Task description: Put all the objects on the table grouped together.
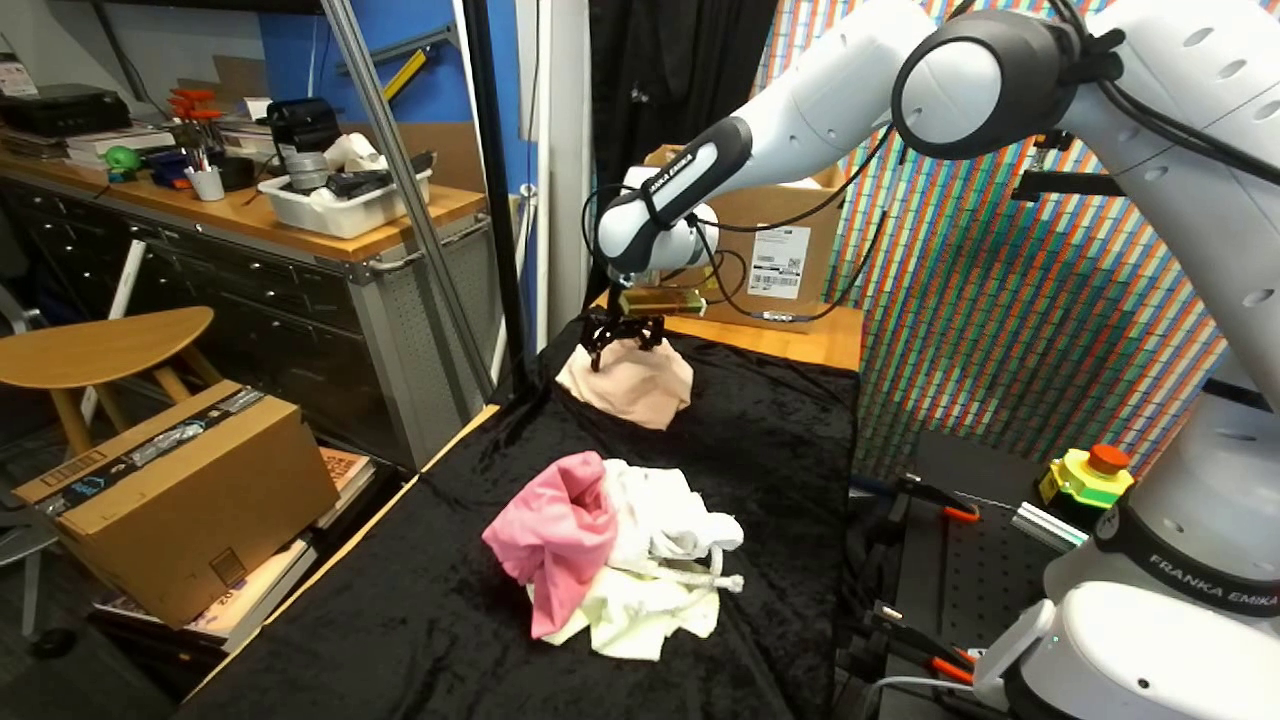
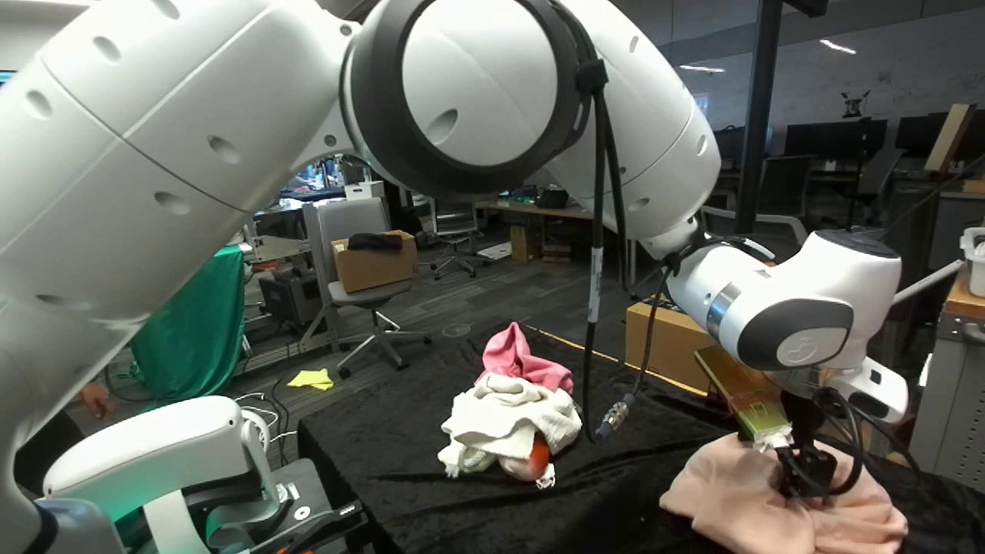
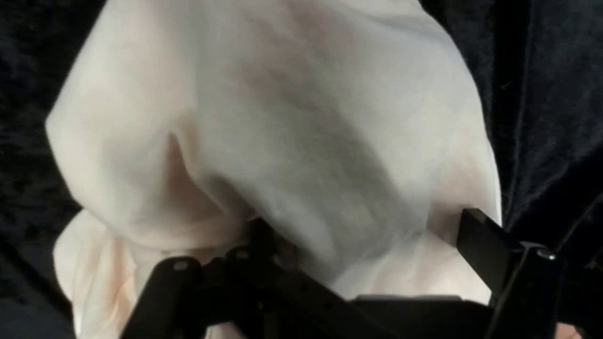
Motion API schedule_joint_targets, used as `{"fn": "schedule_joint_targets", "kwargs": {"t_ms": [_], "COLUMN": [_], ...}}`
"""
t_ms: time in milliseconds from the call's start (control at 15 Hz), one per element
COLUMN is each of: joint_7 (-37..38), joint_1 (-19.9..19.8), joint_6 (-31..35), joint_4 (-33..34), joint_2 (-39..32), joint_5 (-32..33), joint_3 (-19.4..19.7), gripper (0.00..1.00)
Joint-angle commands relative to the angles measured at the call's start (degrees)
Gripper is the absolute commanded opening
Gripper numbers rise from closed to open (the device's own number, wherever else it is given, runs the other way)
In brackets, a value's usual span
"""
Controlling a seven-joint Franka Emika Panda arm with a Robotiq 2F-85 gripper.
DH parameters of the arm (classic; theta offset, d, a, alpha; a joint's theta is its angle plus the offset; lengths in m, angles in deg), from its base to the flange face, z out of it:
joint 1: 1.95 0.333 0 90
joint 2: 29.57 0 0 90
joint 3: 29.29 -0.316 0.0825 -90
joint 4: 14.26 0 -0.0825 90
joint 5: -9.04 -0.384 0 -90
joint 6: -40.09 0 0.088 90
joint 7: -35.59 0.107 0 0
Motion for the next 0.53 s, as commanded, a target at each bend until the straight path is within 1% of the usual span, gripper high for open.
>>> {"fn": "schedule_joint_targets", "kwargs": {"t_ms": [0, 267, 467], "joint_7": [-3.96, -6.01, -6.83], "joint_1": [-0.08, 0.16, 0.56], "joint_6": [0.63, 0.47, 0.22], "joint_4": [1.45, 1.15, 0.88], "joint_2": [-0.78, -0.54, -0.34], "joint_5": [-2.36, -2.37, -1.7], "joint_3": [-1.96, -2.6, -2.17], "gripper": [1.0, 1.0, 1.0]}}
